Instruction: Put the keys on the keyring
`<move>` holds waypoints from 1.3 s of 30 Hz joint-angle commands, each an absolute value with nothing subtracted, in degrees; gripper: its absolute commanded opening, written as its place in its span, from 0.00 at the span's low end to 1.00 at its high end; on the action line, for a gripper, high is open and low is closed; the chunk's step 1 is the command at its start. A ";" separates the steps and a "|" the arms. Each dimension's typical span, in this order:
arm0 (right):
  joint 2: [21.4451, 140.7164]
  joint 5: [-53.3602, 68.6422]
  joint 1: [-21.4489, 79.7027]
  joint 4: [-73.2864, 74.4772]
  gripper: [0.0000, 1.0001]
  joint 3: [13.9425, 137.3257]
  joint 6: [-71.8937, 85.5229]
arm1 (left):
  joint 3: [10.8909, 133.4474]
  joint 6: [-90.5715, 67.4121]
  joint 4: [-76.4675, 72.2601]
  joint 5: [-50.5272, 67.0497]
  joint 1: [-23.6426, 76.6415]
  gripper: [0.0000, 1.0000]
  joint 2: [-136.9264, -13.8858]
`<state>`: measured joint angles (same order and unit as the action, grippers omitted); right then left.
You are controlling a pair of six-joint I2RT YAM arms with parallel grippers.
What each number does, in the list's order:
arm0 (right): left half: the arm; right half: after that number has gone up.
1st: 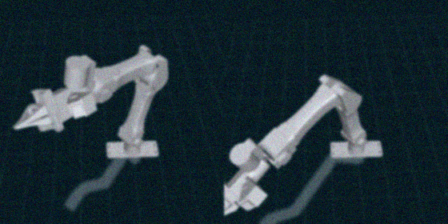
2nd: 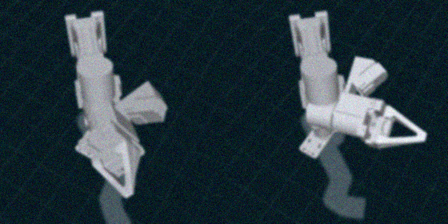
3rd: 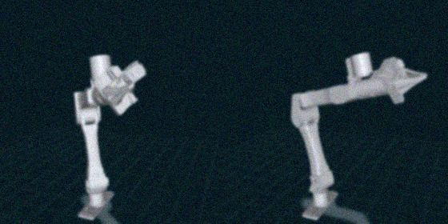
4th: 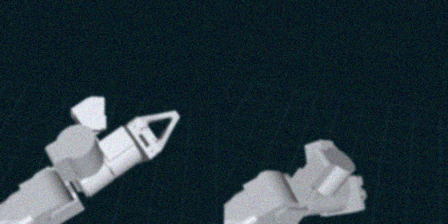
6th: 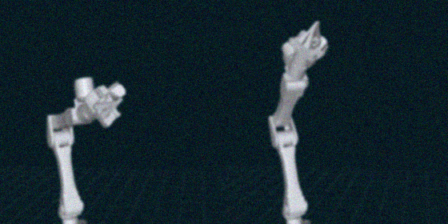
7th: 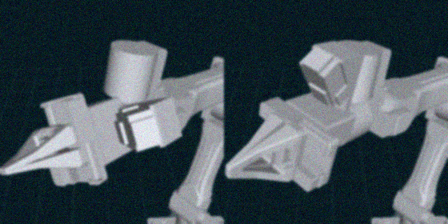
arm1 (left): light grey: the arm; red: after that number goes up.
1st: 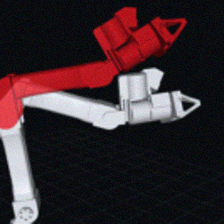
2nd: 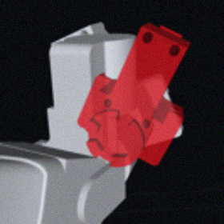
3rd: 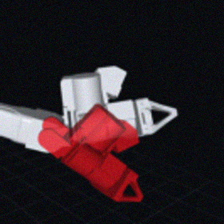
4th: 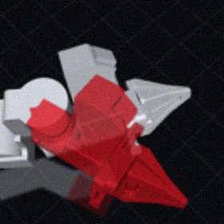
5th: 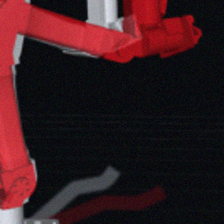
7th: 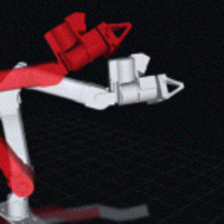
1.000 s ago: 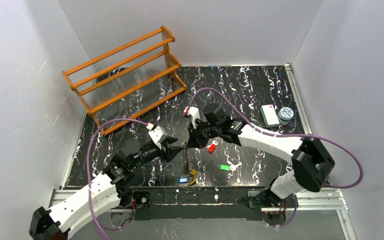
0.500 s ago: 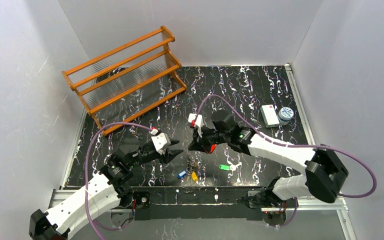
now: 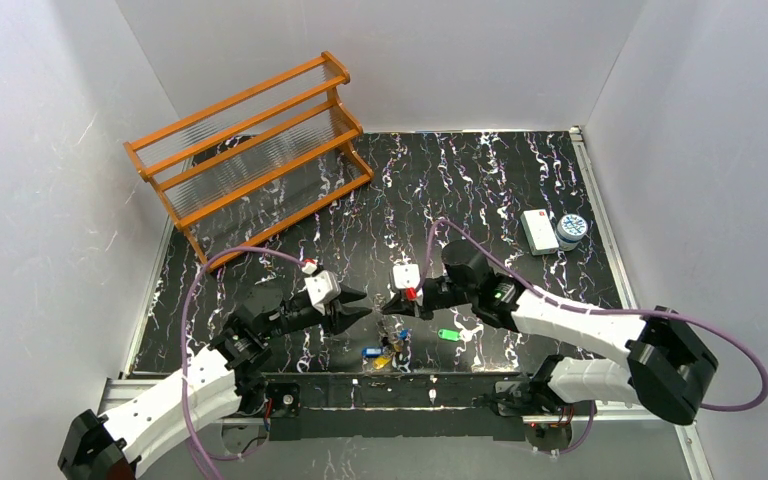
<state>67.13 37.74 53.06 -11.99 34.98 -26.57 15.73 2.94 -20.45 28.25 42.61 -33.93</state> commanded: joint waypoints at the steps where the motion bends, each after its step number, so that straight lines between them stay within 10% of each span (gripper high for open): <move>1: 71.92 32.36 53.18 -16.99 0.01 37.68 -24.65 | 12.78 -4.39 -28.95 25.05 42.95 0.34 -34.59; 39: 75.29 34.64 53.12 -23.59 0.01 34.31 -29.12 | 9.10 13.68 -35.32 21.43 42.98 0.43 -41.76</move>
